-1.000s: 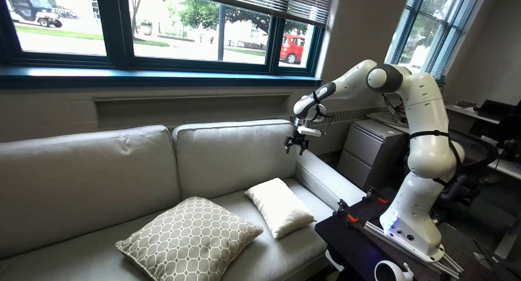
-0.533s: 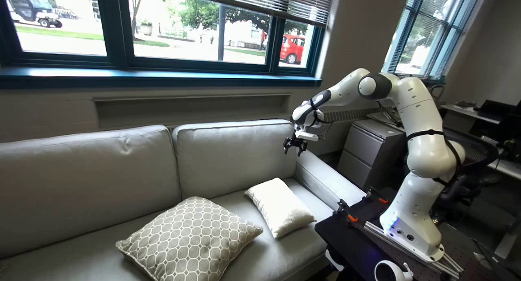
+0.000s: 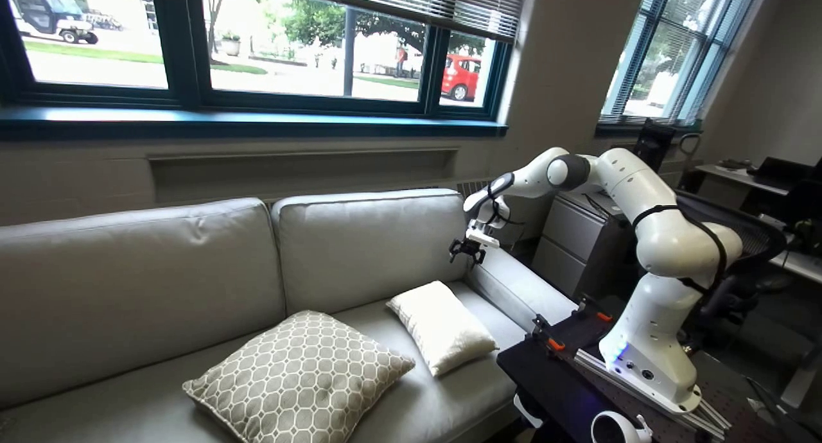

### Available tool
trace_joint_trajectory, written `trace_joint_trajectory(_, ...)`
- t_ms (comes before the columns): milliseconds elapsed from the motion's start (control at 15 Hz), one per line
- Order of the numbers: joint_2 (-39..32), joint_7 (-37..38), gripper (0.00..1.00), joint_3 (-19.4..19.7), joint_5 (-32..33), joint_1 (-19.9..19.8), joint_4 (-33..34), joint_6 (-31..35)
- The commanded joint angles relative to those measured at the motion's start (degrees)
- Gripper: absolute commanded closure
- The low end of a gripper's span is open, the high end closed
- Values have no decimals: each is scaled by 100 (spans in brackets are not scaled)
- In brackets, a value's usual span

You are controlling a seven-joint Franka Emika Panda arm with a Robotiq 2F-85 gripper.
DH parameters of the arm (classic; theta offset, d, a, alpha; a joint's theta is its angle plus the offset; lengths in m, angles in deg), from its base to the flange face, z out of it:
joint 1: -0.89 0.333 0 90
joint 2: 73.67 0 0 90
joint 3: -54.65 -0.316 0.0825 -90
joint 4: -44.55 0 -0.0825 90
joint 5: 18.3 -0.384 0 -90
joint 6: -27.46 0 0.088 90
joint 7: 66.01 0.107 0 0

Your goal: Put the pillows upright against the armrest

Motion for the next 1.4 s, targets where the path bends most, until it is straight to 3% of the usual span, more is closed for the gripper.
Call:
trace_joint_trajectory(0,-1110,-19,0,-426,-327,-394,1330,-587)
trace_joint_trajectory(400,-2441,560,0,-683,-792,-625,2681,-1933)
trace_joint_trajectory(533,-1887,469,0,-665,-1171,-664,1699,-1484)
trace_joint_trajectory(933,-1900,406,0,-572,-2052,-470,1423,-980)
trace_joint_trajectory(1333,-1900,753,0,-272,-1904,-103,1414,-1281)
